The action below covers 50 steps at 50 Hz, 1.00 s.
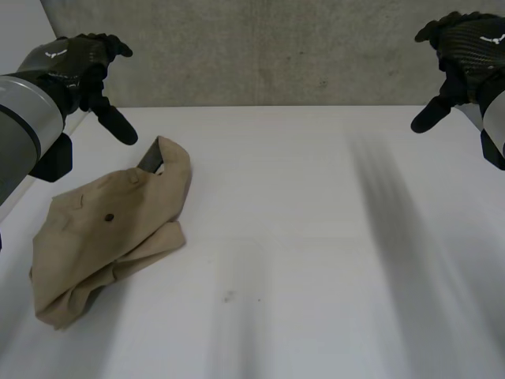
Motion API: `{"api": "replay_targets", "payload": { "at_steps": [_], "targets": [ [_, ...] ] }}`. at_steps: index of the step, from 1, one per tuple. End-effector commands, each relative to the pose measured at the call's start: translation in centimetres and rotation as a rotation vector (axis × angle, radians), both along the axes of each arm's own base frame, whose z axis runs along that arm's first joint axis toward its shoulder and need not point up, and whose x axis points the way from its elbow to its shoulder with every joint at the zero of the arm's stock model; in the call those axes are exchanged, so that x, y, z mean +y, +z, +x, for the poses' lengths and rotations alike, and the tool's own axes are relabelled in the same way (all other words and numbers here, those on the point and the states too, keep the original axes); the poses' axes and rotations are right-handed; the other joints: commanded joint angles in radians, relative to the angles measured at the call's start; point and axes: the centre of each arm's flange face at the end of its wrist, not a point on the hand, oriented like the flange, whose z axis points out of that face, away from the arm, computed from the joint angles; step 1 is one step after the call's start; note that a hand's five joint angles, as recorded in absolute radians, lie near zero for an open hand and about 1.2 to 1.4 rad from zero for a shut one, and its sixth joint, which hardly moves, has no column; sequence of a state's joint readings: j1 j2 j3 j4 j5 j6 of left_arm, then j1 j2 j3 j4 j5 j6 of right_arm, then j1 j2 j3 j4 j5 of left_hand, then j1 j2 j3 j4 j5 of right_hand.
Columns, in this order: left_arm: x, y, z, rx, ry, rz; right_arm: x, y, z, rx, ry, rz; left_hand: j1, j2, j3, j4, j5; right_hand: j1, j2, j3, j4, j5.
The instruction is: Fold the shorts.
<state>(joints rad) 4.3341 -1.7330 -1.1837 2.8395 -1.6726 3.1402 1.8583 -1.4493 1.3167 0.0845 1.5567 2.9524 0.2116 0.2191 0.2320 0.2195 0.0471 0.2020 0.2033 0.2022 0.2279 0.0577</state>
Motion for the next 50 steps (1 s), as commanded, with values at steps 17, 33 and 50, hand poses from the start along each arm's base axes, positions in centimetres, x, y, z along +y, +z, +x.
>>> {"api": "replay_targets", "payload": {
  "at_steps": [17,33,50],
  "targets": [
    [1.4,-0.9,2.1,0.027,-0.052,-0.014,1.8,-2.5,0.3,0.026,0.080,0.094,-0.004,-0.011,-0.024,-0.012,-0.014,-0.027,-0.029,-0.028,-0.053,-0.058],
    [-2.3,-5.4,1.5,-0.043,-0.037,-0.024,2.0,-3.0,0.4,0.040,0.088,0.101,0.195,0.188,0.175,0.188,0.186,-0.027,-0.029,-0.028,-0.053,-0.058],
    [-12.9,-17.4,8.5,-0.569,0.201,0.174,2.9,-5.1,1.9,0.160,0.141,0.125,0.175,0.168,0.155,0.167,0.165,-0.027,-0.029,-0.028,-0.053,-0.058]
  ]
}}
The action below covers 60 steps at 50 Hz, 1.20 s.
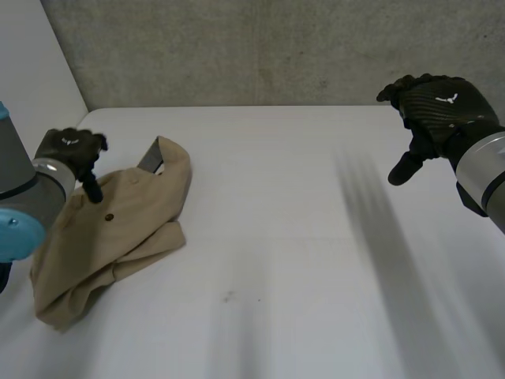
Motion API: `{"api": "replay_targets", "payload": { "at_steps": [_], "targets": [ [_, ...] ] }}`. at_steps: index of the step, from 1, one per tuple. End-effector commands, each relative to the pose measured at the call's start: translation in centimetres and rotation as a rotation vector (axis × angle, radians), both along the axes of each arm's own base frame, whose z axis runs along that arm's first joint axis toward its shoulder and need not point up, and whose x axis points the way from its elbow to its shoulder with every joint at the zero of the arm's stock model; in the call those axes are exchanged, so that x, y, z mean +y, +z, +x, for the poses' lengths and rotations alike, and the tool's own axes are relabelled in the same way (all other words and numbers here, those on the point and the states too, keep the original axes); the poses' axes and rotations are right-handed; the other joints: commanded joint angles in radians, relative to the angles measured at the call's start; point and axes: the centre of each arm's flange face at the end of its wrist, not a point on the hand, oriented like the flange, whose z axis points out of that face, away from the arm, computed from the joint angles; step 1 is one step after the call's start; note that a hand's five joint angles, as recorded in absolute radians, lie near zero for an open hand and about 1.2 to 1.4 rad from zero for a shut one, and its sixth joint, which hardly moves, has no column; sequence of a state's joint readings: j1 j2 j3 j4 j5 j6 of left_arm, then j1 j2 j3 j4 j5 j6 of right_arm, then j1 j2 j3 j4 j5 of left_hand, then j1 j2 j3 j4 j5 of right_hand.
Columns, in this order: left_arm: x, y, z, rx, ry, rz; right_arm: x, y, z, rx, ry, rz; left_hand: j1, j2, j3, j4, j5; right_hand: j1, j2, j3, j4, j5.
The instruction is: Fold the shorts.
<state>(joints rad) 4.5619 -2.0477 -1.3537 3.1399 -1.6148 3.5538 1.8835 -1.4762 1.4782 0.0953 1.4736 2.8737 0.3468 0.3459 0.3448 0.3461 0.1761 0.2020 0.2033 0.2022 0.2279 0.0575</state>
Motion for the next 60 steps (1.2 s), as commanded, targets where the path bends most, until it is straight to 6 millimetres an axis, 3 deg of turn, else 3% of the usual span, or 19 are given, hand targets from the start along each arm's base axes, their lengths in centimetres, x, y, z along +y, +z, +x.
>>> {"api": "replay_targets", "payload": {
  "at_steps": [1,3,7,8,9,11,18,23,29,31,36,37,38,39,40,42,44,48,60],
  "targets": [
    [-3.8,-4.3,4.1,-0.139,0.128,0.079,0.4,-1.1,1.0,0.045,0.035,0.014,0.057,0.058,0.059,0.058,0.054,-0.027,-0.029,-0.028,-0.053,-0.058],
    [-4.0,-5.0,4.3,-0.143,0.131,0.099,0.5,-1.2,1.2,0.050,0.040,0.015,0.104,0.105,0.106,0.105,0.100,-0.027,-0.029,-0.028,-0.053,-0.058],
    [-3.6,-5.8,3.9,-0.132,0.107,0.147,0.4,-1.4,1.2,0.056,0.039,0.023,0.634,0.635,0.636,0.635,0.631,-0.027,-0.029,-0.028,-0.053,-0.058],
    [-3.3,-5.7,3.5,-0.115,0.081,0.159,0.4,-1.5,1.2,0.056,0.039,0.024,0.996,0.997,0.998,0.997,0.992,-0.027,-0.029,-0.028,-0.053,-0.058],
    [-3.2,-5.7,3.2,-0.105,0.068,0.160,0.3,-1.5,1.2,0.056,0.039,0.024,1.049,1.050,1.051,1.050,1.045,-0.027,-0.029,-0.028,-0.053,-0.058],
    [-2.9,-5.4,2.4,-0.077,0.046,0.154,0.3,-1.6,1.3,0.059,0.039,0.026,1.049,1.050,1.051,1.050,1.046,-0.027,-0.029,-0.028,-0.053,-0.058],
    [-0.1,0.1,-3.3,0.134,-0.073,0.031,0.3,-1.5,1.3,0.058,0.039,0.023,1.049,1.050,1.051,1.050,1.046,-0.027,-0.029,-0.028,-0.053,-0.058],
    [3.0,2.5,-9.4,0.263,-0.244,-0.038,0.1,-1.0,1.1,0.052,0.034,0.006,1.049,1.050,1.051,1.050,1.046,-0.027,-0.029,-0.028,-0.053,-0.058],
    [7.9,2.7,-15.8,0.337,-0.429,-0.038,0.0,-0.1,0.8,0.042,0.021,-0.023,1.049,1.050,1.051,1.050,1.046,-0.027,-0.029,-0.028,-0.053,-0.058],
    [10.5,1.7,-18.8,0.348,-0.518,-0.022,0.3,0.6,0.7,0.035,0.022,-0.041,1.049,1.050,1.051,1.050,1.046,-0.027,-0.029,-0.028,-0.053,-0.058],
    [14.3,-0.1,-22.5,0.337,-0.619,-0.002,0.3,1.2,0.6,0.027,0.017,-0.066,1.049,1.050,1.051,1.050,1.046,-0.027,-0.029,-0.028,-0.053,-0.058],
    [14.5,-0.3,-22.6,0.335,-0.616,-0.002,0.3,1.2,0.5,0.026,0.015,-0.069,1.049,1.050,1.051,1.050,1.046,-0.027,-0.029,-0.028,-0.053,-0.058],
    [14.5,-0.3,-22.6,0.333,-0.605,-0.003,0.2,1.2,0.4,0.026,0.011,-0.072,0.835,0.836,0.837,0.835,0.831,-0.027,-0.029,-0.028,-0.053,-0.058],
    [14.2,-0.2,-22.3,0.324,-0.565,-0.016,0.2,1.3,0.4,0.024,0.010,-0.076,0.315,0.316,0.317,0.316,0.311,-0.027,-0.029,-0.028,-0.053,-0.058],
    [14.0,-0.2,-22.0,0.316,-0.538,-0.026,0.2,1.3,0.4,0.024,0.009,-0.076,0.139,0.140,0.141,0.139,0.135,-0.027,-0.029,-0.028,-0.053,-0.058],
    [13.2,0.1,-21.4,0.295,-0.477,-0.051,0.3,1.4,0.4,0.022,0.012,-0.081,0.058,0.059,0.060,0.058,0.054,-0.027,-0.029,-0.028,-0.053,-0.058],
    [10.6,0.4,-19.2,0.231,-0.356,-0.091,0.3,1.4,0.4,0.023,0.013,-0.083,-0.059,-0.058,-0.057,-0.059,-0.063,-0.027,-0.029,-0.028,-0.053,-0.058],
    [5.9,0.7,-13.7,0.090,-0.169,-0.109,0.1,1.5,0.2,0.045,0.012,-0.095,-0.130,-0.129,-0.128,-0.130,-0.134,-0.027,-0.029,-0.028,-0.053,-0.058],
    [1.4,-1.5,-3.5,-0.012,-0.002,0.103,0.2,0.6,0.5,0.078,0.024,-0.081,-0.036,-0.035,-0.034,-0.036,-0.040,-0.027,-0.029,-0.028,-0.053,-0.058]
  ]
}}
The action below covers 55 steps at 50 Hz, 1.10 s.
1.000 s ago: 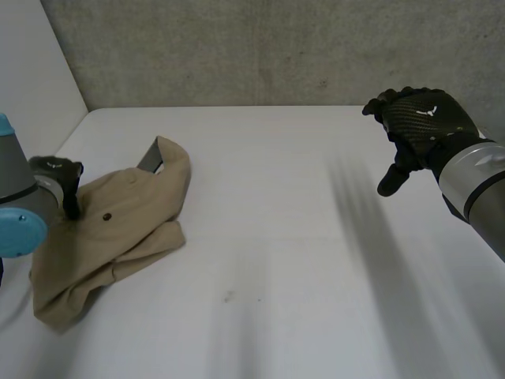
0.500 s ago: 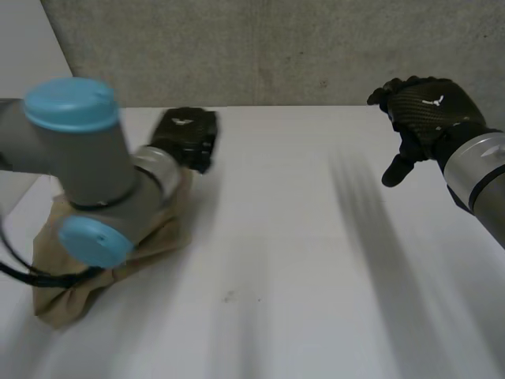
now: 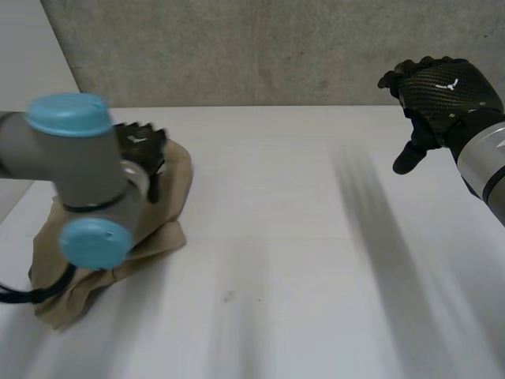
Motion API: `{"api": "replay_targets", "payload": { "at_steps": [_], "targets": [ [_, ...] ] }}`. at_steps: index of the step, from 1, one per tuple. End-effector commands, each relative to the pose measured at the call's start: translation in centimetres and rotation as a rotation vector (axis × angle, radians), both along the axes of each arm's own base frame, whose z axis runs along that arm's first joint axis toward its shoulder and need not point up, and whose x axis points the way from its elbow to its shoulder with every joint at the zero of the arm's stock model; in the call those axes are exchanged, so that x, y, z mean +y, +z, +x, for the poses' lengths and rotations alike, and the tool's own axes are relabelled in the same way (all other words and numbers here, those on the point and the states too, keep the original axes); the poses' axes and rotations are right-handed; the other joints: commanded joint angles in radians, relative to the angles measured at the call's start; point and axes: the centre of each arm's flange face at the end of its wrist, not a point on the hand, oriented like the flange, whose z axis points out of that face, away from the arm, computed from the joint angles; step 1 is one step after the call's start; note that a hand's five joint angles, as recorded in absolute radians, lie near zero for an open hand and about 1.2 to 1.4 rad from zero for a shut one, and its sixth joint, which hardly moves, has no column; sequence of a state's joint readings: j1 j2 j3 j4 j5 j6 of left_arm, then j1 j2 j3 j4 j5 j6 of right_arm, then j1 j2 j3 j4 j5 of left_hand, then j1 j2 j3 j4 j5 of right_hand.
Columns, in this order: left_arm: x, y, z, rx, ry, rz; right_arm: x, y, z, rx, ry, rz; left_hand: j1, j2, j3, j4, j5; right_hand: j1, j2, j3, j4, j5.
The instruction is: Fold the shorts.
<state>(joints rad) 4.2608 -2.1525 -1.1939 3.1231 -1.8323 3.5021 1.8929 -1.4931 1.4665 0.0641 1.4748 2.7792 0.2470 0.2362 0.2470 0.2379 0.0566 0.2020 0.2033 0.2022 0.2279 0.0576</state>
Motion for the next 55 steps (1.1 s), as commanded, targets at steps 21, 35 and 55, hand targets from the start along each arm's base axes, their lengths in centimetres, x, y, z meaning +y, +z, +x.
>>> {"api": "replay_targets", "payload": {
  "at_steps": [21,35,55],
  "targets": [
    [-2.9,-0.8,-0.5,0.129,-0.129,0.003,0.0,-1.2,0.3,0.021,0.004,0.032,1.149,1.160,1.149,1.158,1.165,-0.027,-0.029,-0.028,-0.053,-0.058],
    [9.7,-2.2,-15.3,0.214,-0.643,-0.095,-0.5,0.7,-0.4,-0.004,-0.028,-0.047,1.149,1.160,1.149,1.158,1.165,-0.027,-0.029,-0.028,-0.053,-0.058],
    [17.0,-2.3,-16.6,0.102,-0.831,-0.113,-2.1,2.5,-2.9,-0.018,-0.121,-0.123,-0.028,-0.017,-0.028,-0.018,-0.012,-0.027,-0.029,-0.028,-0.053,-0.058]
  ]
}}
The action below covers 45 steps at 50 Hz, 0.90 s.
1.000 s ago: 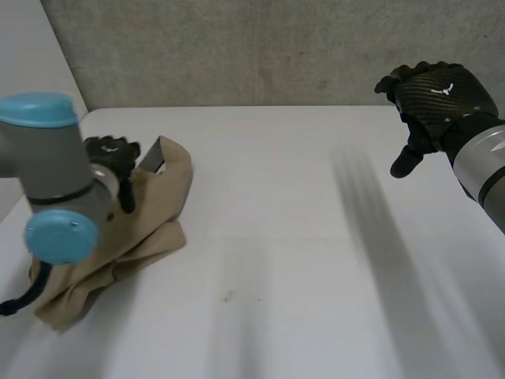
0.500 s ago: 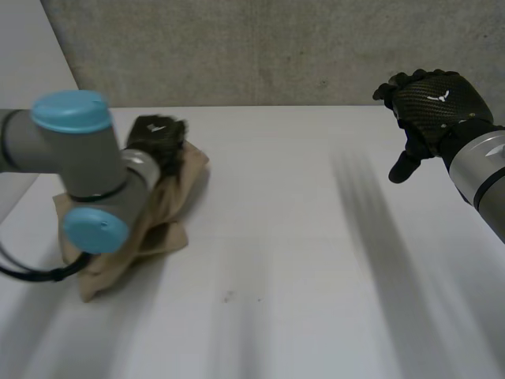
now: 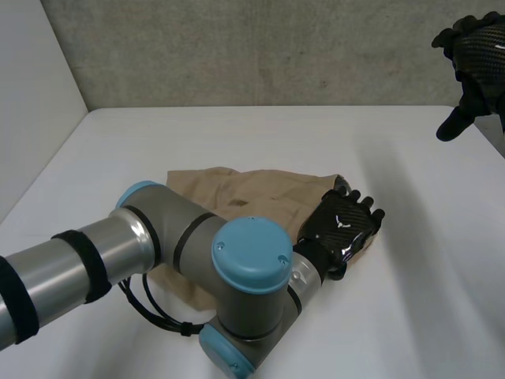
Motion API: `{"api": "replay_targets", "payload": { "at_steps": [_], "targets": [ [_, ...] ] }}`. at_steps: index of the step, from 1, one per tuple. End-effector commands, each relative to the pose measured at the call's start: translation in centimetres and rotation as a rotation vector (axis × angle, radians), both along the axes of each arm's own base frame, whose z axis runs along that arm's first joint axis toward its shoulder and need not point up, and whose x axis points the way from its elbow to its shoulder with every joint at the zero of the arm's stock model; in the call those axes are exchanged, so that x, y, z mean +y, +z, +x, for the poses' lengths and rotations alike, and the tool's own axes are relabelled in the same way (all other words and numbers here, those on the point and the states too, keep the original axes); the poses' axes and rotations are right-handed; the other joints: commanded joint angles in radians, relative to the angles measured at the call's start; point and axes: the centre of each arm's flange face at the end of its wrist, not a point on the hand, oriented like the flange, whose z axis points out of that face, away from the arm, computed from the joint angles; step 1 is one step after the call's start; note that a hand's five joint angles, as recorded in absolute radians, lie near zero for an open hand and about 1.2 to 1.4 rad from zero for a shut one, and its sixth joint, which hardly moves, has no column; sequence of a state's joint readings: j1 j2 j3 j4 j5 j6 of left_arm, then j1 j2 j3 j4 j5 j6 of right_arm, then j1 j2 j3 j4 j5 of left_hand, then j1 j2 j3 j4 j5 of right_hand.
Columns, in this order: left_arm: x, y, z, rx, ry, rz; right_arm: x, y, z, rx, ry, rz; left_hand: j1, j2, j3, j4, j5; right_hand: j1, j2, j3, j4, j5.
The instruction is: Fold the shorts.
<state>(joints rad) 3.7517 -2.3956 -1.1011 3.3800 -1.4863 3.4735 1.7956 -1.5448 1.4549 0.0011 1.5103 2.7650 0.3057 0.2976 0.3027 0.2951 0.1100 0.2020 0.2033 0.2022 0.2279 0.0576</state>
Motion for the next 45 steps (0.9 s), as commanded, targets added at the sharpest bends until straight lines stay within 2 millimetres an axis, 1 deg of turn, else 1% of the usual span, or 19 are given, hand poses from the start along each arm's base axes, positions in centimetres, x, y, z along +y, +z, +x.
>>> {"api": "replay_targets", "payload": {
  "at_steps": [1,2,5,8,10,12,13,15,17,18,21,22,24,25,31,32,35,39,45],
  "targets": [
    [-0.3,4.7,1.8,0.015,0.027,-0.097,-0.2,-0.2,0.2,0.010,0.015,0.006,-0.092,-0.084,-0.089,-0.081,-0.071,-0.027,-0.029,-0.028,-0.053,-0.058],
    [-0.3,6.4,2.5,0.039,0.037,-0.109,-0.2,-0.3,0.2,0.012,0.015,0.007,-0.095,-0.087,-0.092,-0.084,-0.074,-0.027,-0.029,-0.028,-0.053,-0.058],
    [-0.1,8.4,3.8,0.068,0.054,-0.122,-0.1,-0.4,0.5,0.018,0.034,0.010,-0.110,-0.102,-0.107,-0.099,-0.089,-0.027,-0.029,-0.028,-0.053,-0.058],
    [-0.3,10.7,5.8,0.109,0.097,-0.122,-0.1,-0.7,0.8,0.028,0.061,0.017,-0.110,-0.102,-0.107,-0.099,-0.089,-0.027,-0.029,-0.028,-0.053,-0.058],
    [-0.8,12.5,7.5,0.159,0.146,-0.107,-0.3,-1.6,1.3,0.055,0.108,0.044,-0.104,-0.096,-0.101,-0.093,-0.083,-0.027,-0.029,-0.028,-0.053,-0.058],
    [-1.3,13.3,8.7,0.195,0.192,-0.080,-0.3,-2.2,1.7,0.082,0.149,0.060,-0.095,-0.087,-0.092,-0.085,-0.074,-0.027,-0.029,-0.028,-0.053,-0.058],
    [-1.7,13.5,9.4,0.214,0.222,-0.062,-0.1,-3.0,2.1,0.119,0.195,0.084,-0.092,-0.084,-0.089,-0.082,-0.071,-0.027,-0.029,-0.028,-0.053,-0.058],
    [-2.7,13.8,11.3,0.267,0.322,-0.001,0.1,-3.8,2.5,0.158,0.239,0.104,-0.083,-0.075,-0.080,-0.073,-0.062,-0.027,-0.029,-0.028,-0.053,-0.058],
    [-3.3,13.6,12.6,0.287,0.399,0.039,0.6,-4.7,2.9,0.217,0.301,0.121,-0.080,-0.072,-0.078,-0.070,-0.059,-0.027,-0.029,-0.028,-0.053,-0.058],
    [-3.6,13.2,13.8,0.293,0.466,0.074,0.9,-4.9,3.1,0.237,0.322,0.122,-0.080,-0.072,-0.077,-0.070,-0.059,-0.027,-0.029,-0.028,-0.053,-0.058],
    [-3.6,12.4,15.5,0.265,0.557,0.108,1.4,-5.8,3.7,0.308,0.390,0.112,-0.080,-0.072,-0.077,-0.070,-0.059,-0.027,-0.029,-0.028,-0.053,-0.058],
    [-3.7,11.7,16.5,0.234,0.614,0.124,1.5,-6.0,3.9,0.324,0.405,0.108,-0.080,-0.072,-0.077,-0.070,-0.059,-0.027,-0.029,-0.028,-0.053,-0.058],
    [-3.8,10.7,17.5,0.196,0.664,0.144,2.0,-6.4,4.7,0.353,0.452,0.099,-0.080,-0.072,-0.077,-0.070,-0.059,-0.027,-0.029,-0.028,-0.053,-0.058],
    [-3.8,9.7,18.4,0.154,0.708,0.168,2.2,-6.6,5.0,0.359,0.471,0.098,-0.080,-0.072,-0.077,-0.070,-0.059,-0.027,-0.029,-0.028,-0.053,-0.058],
    [-3.2,6.9,20.4,0.035,0.779,0.246,3.2,-7.7,7.8,0.355,0.572,0.135,-0.080,-0.072,-0.077,-0.070,-0.059,-0.020,-0.022,-0.021,-0.046,-0.051],
    [-3.1,6.5,20.6,0.022,0.783,0.255,3.4,-8.1,8.5,0.350,0.597,0.167,-0.080,-0.072,-0.077,-0.070,-0.059,-0.003,-0.004,-0.003,-0.029,-0.033],
    [-2.4,5.5,21.3,-0.015,0.792,0.280,3.6,-8.5,9.4,0.331,0.629,0.229,-0.077,-0.069,-0.075,-0.067,-0.056,0.012,0.011,0.012,-0.014,-0.018],
    [-1.7,4.6,22.0,-0.045,0.803,0.303,2.9,-9.4,10.5,0.292,0.649,0.356,-0.057,-0.049,-0.054,-0.046,-0.036,0.074,0.072,0.073,0.048,0.044],
    [-1.7,2.9,23.6,-0.095,0.851,0.348,1.8,-10.5,11.1,0.287,0.650,0.427,-0.010,-0.002,-0.007,0.001,0.011,0.097,0.096,0.097,0.071,0.067]
  ]
}}
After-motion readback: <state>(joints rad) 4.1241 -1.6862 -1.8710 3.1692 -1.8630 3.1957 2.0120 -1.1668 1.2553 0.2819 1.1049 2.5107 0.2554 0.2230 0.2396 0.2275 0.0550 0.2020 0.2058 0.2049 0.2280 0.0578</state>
